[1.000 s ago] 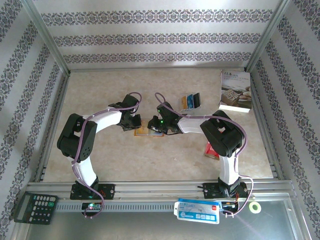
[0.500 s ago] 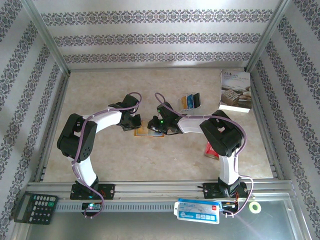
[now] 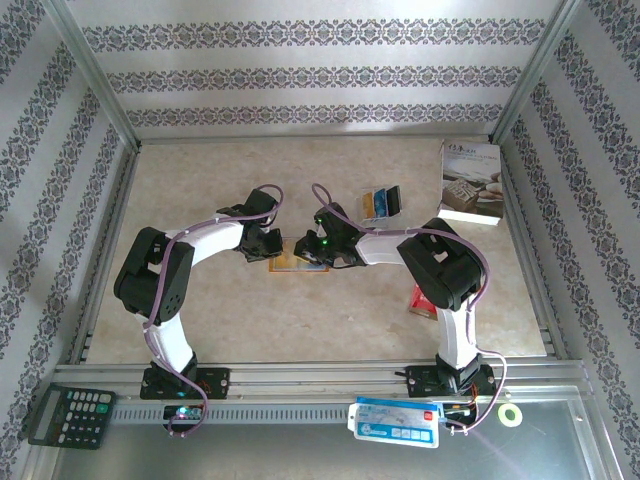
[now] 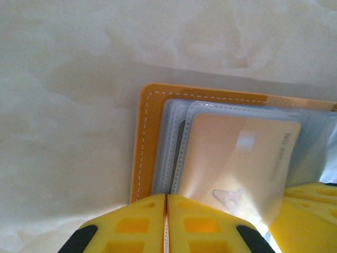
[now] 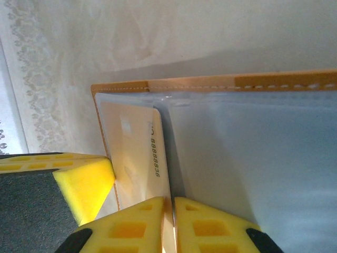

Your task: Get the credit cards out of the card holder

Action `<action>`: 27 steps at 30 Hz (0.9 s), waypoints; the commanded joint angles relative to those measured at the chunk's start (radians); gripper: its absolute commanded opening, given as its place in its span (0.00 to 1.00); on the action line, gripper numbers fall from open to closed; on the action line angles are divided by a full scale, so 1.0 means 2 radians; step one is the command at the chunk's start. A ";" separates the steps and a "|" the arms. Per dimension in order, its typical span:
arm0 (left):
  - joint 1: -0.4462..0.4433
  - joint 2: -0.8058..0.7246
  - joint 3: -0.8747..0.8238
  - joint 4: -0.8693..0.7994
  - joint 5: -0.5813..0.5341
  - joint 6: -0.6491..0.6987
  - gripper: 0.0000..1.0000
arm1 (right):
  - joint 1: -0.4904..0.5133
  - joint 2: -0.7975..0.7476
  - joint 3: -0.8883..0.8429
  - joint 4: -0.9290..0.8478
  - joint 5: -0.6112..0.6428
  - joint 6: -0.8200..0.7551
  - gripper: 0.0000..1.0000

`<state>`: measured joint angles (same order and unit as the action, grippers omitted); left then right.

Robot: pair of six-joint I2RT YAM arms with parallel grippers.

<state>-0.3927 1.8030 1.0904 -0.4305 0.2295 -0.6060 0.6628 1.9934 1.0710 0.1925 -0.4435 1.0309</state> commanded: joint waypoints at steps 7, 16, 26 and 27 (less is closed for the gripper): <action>-0.006 0.023 -0.019 -0.023 -0.010 0.003 0.12 | 0.000 0.008 -0.009 0.020 -0.013 0.003 0.13; -0.007 -0.019 -0.023 -0.027 -0.032 0.005 0.20 | -0.006 -0.021 -0.022 -0.005 0.019 -0.023 0.05; -0.008 -0.073 -0.016 -0.006 -0.004 -0.002 0.21 | -0.015 -0.038 -0.030 -0.017 0.031 -0.038 0.04; -0.008 -0.077 -0.018 0.004 0.003 -0.005 0.21 | -0.016 -0.039 -0.030 -0.018 0.032 -0.040 0.04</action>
<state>-0.3935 1.7042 1.0653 -0.4553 0.2058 -0.6064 0.6365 1.9411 1.0271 0.1841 -0.4091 0.9768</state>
